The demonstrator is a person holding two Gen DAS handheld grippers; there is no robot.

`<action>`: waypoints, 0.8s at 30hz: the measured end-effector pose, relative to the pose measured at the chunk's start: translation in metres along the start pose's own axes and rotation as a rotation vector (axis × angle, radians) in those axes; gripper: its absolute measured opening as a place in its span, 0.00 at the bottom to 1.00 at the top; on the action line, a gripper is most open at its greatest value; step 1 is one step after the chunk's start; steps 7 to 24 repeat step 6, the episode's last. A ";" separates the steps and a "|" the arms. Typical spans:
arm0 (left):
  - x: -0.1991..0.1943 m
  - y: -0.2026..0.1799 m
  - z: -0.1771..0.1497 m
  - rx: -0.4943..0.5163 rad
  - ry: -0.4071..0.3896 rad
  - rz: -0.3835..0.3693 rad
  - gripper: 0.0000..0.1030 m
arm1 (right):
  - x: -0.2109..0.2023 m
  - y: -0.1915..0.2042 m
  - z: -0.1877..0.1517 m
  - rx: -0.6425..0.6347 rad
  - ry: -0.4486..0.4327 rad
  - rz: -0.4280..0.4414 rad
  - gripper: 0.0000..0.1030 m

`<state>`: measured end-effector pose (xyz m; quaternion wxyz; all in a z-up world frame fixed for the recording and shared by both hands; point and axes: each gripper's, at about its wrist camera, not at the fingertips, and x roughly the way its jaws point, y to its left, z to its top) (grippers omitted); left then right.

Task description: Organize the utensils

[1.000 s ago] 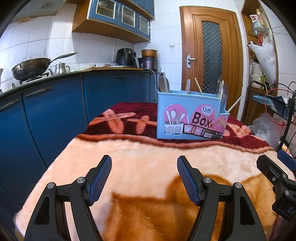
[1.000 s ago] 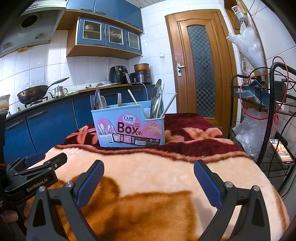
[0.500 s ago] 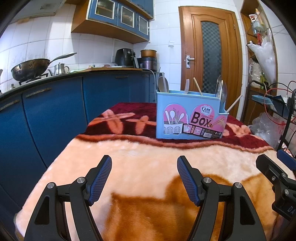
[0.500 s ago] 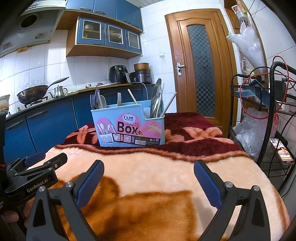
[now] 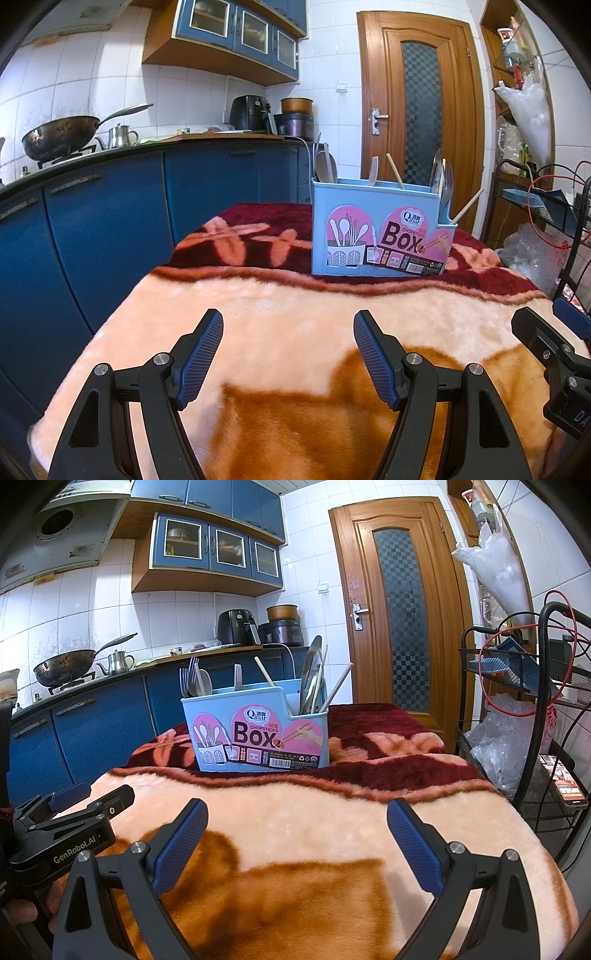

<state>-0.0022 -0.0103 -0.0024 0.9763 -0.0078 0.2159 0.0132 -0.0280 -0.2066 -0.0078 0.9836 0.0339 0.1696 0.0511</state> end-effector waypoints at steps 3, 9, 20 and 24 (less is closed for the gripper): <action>0.000 0.000 0.000 0.000 -0.001 -0.001 0.72 | 0.000 0.000 0.000 0.000 0.000 0.000 0.97; 0.000 0.000 0.000 0.001 0.000 0.000 0.72 | 0.000 0.000 0.000 0.000 0.000 0.000 0.97; 0.000 0.000 0.000 0.001 0.000 0.000 0.72 | 0.000 0.000 0.000 0.000 0.000 0.000 0.97; 0.000 0.000 0.000 0.001 0.000 0.000 0.72 | 0.000 0.000 0.000 0.000 0.000 0.000 0.97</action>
